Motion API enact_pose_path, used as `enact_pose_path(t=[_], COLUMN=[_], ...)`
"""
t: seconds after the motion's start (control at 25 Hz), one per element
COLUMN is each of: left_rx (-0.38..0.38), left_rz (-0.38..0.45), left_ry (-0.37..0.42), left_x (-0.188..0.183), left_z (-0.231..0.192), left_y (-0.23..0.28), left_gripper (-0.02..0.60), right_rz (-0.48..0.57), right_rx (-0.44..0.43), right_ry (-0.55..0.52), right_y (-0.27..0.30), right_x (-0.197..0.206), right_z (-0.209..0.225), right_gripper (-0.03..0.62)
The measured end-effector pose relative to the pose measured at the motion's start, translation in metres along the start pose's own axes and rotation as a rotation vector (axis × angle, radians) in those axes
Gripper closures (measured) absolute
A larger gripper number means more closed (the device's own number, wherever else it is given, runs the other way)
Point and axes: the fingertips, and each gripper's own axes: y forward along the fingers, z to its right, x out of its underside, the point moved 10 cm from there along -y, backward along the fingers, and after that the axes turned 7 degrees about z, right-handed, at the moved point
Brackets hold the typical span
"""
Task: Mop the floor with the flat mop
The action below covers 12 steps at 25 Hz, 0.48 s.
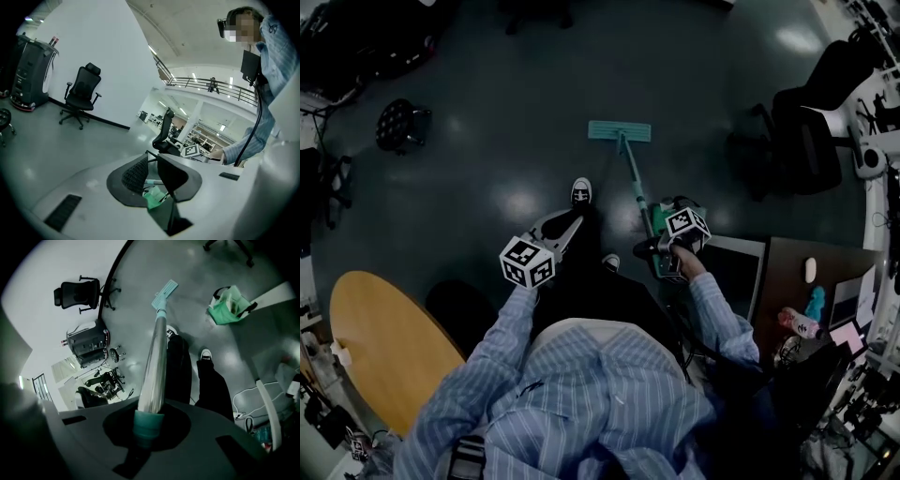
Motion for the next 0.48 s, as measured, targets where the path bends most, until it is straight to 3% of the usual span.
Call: enact_pose_path(t=[0.24,0.48], left_rx=[0.023,0.036], left_rz=[0.002,0.006], left_ry=[0.017,0.037], left_x=[0.033,0.044], left_z=[0.041,0.068], left_y=[-0.028,-0.049], left_gripper=[0.517,0.517], right_rz=[-0.038,-0.069], right_rx=[0.031,0.037], right_ry=[-0.018,-0.009], right_y=[-0.013,-0.033], right_x=[0.073,0.120], right_z=[0.060,0.094], right_gripper=[0.585,0.585])
